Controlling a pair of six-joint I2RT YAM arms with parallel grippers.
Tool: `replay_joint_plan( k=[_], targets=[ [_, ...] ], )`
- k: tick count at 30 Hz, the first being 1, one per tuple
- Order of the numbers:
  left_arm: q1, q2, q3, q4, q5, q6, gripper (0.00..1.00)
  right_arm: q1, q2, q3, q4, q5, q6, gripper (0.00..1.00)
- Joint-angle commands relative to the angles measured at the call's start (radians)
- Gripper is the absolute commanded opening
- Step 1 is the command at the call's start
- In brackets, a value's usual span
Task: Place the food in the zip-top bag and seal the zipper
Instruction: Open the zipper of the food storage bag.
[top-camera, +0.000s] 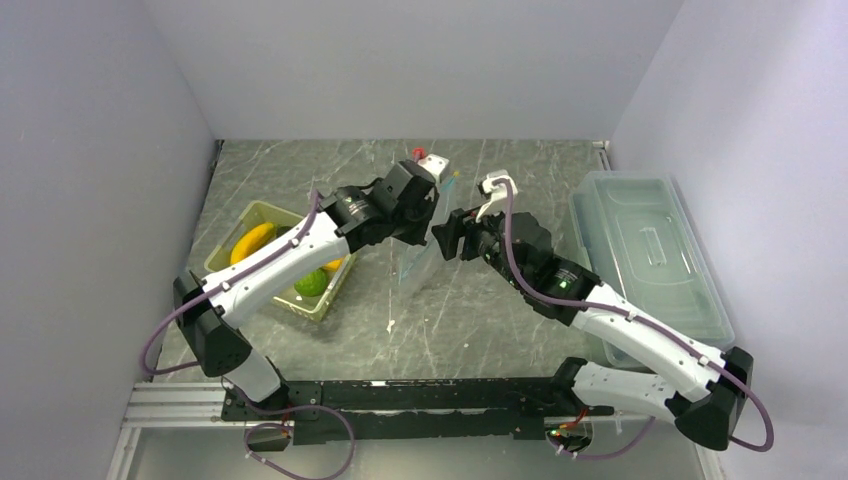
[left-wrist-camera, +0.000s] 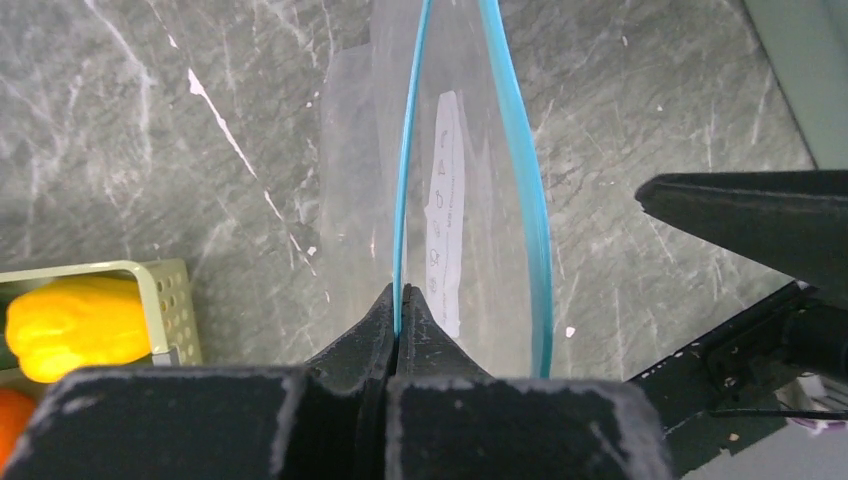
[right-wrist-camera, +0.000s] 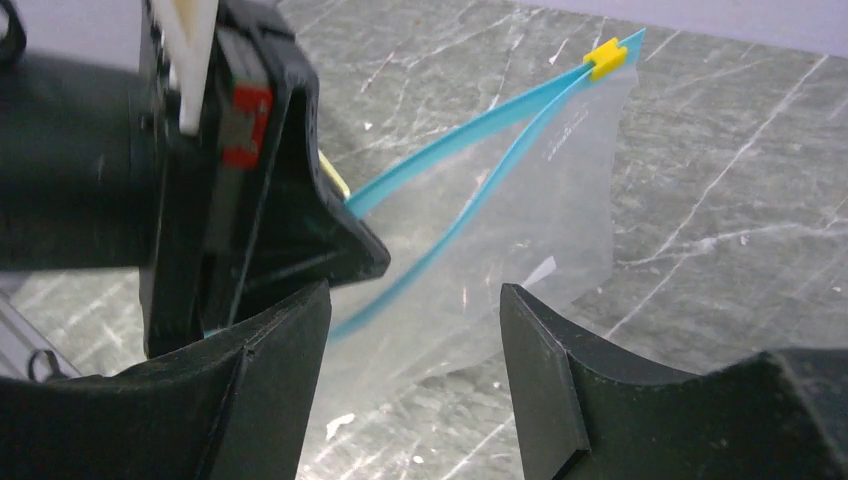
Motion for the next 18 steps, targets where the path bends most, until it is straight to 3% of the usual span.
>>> replay_joint_plan(
  k=[1,18],
  targets=[
    [-0.051,0.017,0.073,-0.060,-0.156,0.039,0.00,0.003,-0.008,0.060,-0.029,0.058,0.131,0.65],
    [-0.098,0.022,0.068,-0.048,-0.157,0.016,0.00,0.001,0.009,0.034,-0.021,0.130,0.259,0.61]
  ],
)
